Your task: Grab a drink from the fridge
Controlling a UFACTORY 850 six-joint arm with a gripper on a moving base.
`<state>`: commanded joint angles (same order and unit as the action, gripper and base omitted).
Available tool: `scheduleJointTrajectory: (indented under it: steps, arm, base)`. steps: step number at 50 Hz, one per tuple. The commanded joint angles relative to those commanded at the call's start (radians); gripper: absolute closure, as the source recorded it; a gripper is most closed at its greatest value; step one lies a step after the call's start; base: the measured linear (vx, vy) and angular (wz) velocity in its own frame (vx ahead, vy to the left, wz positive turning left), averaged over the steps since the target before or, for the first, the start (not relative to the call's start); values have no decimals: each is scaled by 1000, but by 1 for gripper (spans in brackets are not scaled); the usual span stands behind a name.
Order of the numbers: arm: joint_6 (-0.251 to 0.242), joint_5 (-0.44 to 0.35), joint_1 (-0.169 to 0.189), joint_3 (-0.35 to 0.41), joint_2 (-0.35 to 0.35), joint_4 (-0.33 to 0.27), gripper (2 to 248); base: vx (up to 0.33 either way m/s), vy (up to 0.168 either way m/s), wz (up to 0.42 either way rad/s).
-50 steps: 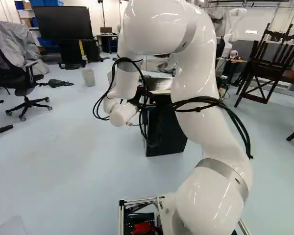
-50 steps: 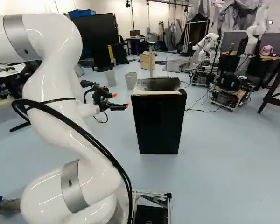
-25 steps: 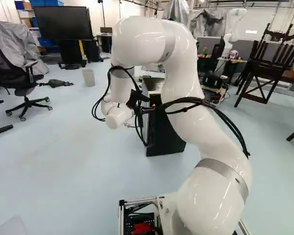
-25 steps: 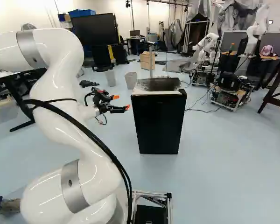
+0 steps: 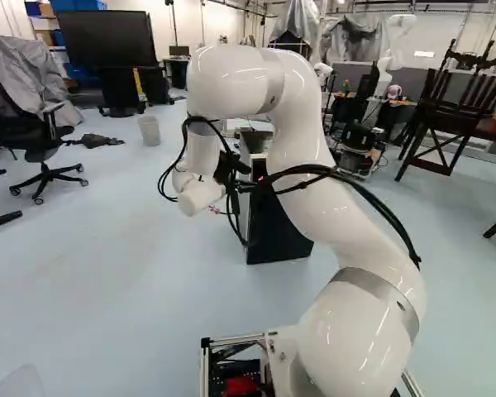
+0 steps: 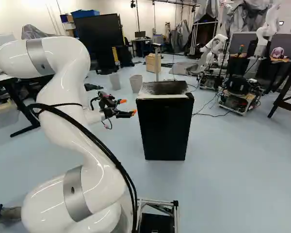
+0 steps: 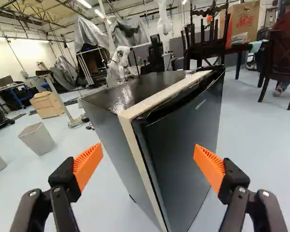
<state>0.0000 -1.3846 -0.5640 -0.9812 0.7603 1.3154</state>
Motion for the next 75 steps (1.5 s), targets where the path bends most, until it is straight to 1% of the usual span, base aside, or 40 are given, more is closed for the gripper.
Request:
scheduleJointTrajectory:
  steps: [10,28,44,50,62,67,75]
  arm:
    - [0,0,17,-18,10,0,3]
    - [0,0,43,-19,10,0,3]
    - [-2,0,48,-24,13,0,3]
    - [-41,0,48,-24,13,0,3]
    - [-153,0,48,-24,13,0,3]
    - [-170,0,48,-24,13,0,3]
    - [-177,0,48,-24,13,0,3]
  base:
    - [0,0,0]
    - [0,0,0]
    - [0,0,0]
    - [0,0,0]
    - [0,0,0]
    - [0,0,0]
    - [0,0,0]
